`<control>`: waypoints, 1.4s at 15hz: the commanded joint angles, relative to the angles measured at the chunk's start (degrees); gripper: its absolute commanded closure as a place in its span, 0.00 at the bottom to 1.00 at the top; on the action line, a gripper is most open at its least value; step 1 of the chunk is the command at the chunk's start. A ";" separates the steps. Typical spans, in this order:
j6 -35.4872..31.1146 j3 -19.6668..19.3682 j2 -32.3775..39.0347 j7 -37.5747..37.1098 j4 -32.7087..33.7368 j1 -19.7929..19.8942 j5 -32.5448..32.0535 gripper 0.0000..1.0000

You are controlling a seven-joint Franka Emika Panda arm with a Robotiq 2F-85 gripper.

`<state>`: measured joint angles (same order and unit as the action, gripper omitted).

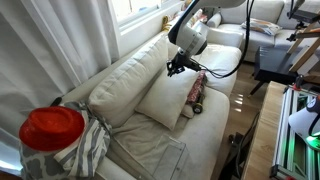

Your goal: Pick up the white pillow and place it on the left corner on the couch

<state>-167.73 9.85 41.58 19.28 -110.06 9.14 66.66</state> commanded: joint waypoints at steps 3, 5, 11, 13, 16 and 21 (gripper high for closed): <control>-0.45 -5.86 2.53 -1.63 0.01 -2.14 -7.07 0.44; 1.23 -7.22 4.80 -0.02 0.55 -0.64 -8.10 0.31; 9.88 -8.05 13.46 9.95 4.36 4.44 -11.92 0.00; 7.80 -5.78 17.05 15.56 7.20 6.88 -9.49 0.00; 7.39 -3.99 21.87 18.53 11.26 8.84 -7.91 0.00; 6.70 -1.64 27.61 15.90 15.77 11.63 -9.91 0.00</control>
<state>-159.87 6.28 64.75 35.29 -98.26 18.40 57.54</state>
